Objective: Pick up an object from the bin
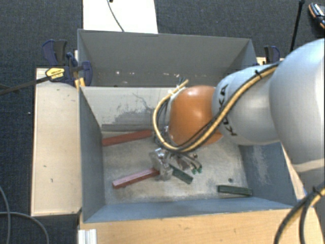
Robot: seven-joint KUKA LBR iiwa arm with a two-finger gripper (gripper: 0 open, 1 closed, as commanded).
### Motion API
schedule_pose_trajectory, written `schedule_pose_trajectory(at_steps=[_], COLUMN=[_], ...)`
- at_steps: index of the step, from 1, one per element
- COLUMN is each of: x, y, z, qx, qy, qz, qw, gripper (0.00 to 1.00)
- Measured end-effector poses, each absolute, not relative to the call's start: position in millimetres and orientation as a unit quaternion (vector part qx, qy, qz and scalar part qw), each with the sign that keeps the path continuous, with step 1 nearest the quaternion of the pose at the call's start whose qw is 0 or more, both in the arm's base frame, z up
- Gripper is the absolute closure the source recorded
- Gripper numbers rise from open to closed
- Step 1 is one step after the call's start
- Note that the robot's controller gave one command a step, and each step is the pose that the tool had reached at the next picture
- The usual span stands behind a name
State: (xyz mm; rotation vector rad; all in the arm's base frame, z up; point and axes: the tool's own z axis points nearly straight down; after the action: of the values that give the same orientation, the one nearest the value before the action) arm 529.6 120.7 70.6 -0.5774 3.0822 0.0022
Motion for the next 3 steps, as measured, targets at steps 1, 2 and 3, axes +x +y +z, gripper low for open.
schedule_pose_trajectory(at_steps=[1, 2, 3], x=[527.7, 527.8, 527.8], y=[120, 120, 120], z=[76, 94, 110], qx=[-0.184, -0.182, -0.182], qy=[0.983, 0.983, 0.983], qz=[0.001, 0.0, 0.0], qw=[-0.001, -0.001, -0.002], gripper=[1.0, 1.0, 1.0])
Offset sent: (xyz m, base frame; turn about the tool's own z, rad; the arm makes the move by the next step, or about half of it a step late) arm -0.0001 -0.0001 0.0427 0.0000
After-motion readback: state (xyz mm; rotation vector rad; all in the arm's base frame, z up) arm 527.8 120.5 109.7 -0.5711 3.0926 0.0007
